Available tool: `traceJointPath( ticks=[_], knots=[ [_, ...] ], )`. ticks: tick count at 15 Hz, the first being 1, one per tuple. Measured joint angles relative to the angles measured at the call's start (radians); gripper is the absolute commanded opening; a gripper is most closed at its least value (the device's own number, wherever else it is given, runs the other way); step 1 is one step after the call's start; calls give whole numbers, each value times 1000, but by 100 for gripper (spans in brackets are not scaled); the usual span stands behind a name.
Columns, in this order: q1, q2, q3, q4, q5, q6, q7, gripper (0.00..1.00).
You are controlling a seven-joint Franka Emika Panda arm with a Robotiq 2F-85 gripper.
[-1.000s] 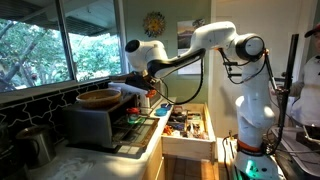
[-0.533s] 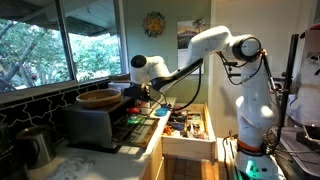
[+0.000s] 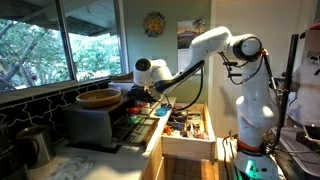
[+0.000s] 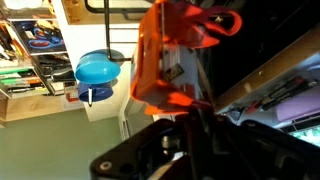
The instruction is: Move the orange object from the wooden tray to the oven wire rack
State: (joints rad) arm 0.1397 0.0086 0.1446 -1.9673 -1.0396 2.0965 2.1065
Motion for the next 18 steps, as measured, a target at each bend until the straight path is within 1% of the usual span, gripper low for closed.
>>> traceJointPath(
  ticks=[3, 7, 15, 16, 17, 18],
  knots=[
    [-5, 16, -11, -3, -57, -13, -7, 2],
    [-8, 47, -22, -3, -95, -15, -31, 2],
    [-8, 101, -33, -2, -123, -15, -104, 2],
    [-8, 103, -36, -2, -128, -15, -106, 23],
    [-9, 105, -39, -2, -131, -15, -107, 32],
    [-9, 107, -42, -2, -132, -15, -109, 39]
  ],
)
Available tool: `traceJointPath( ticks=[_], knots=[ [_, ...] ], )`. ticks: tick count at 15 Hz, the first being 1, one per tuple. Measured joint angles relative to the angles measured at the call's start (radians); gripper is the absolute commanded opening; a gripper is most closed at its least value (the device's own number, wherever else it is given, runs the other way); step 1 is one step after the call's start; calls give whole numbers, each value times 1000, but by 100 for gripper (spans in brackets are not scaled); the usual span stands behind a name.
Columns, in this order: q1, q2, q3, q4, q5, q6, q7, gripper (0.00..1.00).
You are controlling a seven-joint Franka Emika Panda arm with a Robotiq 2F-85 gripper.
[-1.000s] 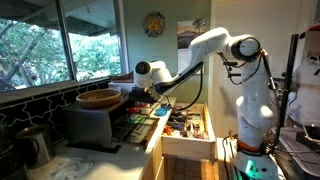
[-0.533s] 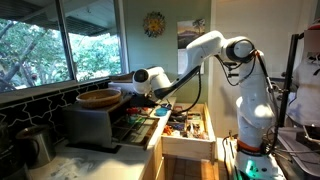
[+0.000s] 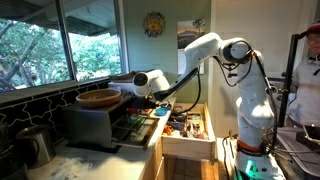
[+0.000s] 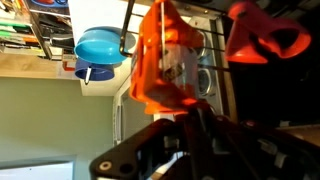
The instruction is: Move the orange object from the wooden tray to the oven wire rack
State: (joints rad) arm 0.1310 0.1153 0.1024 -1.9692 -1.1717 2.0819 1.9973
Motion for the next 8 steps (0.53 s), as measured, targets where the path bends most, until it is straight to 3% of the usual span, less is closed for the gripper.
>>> traceJointPath(
  ticks=[8],
  knots=[
    [1, -6, -2, 33, 3, 4, 6, 98]
  ],
)
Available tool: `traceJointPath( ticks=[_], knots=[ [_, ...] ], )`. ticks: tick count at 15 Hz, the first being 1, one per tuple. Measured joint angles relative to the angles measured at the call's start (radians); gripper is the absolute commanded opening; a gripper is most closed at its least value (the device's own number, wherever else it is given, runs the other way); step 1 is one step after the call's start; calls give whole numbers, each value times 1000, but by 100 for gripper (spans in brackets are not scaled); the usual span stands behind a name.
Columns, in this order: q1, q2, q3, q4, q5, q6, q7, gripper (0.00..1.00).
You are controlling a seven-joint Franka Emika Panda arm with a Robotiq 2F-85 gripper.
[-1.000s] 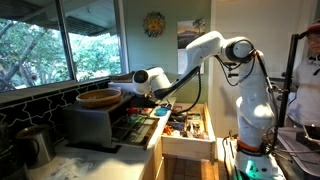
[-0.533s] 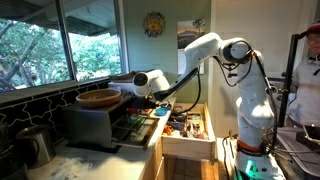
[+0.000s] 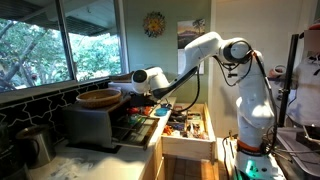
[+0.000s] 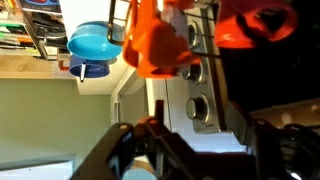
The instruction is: Move the orange object from the wooden tray to the oven wire rack
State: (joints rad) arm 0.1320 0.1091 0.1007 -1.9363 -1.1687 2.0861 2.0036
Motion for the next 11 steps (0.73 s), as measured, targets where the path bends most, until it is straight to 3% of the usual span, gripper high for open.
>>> traceJointPath(
  ticks=[4, 11],
  knots=[
    [1, -133, 7, -5, 29, 80, -9, 100],
    [-9, -436, 7, -80, -19, 381, -1, 100]
  ],
)
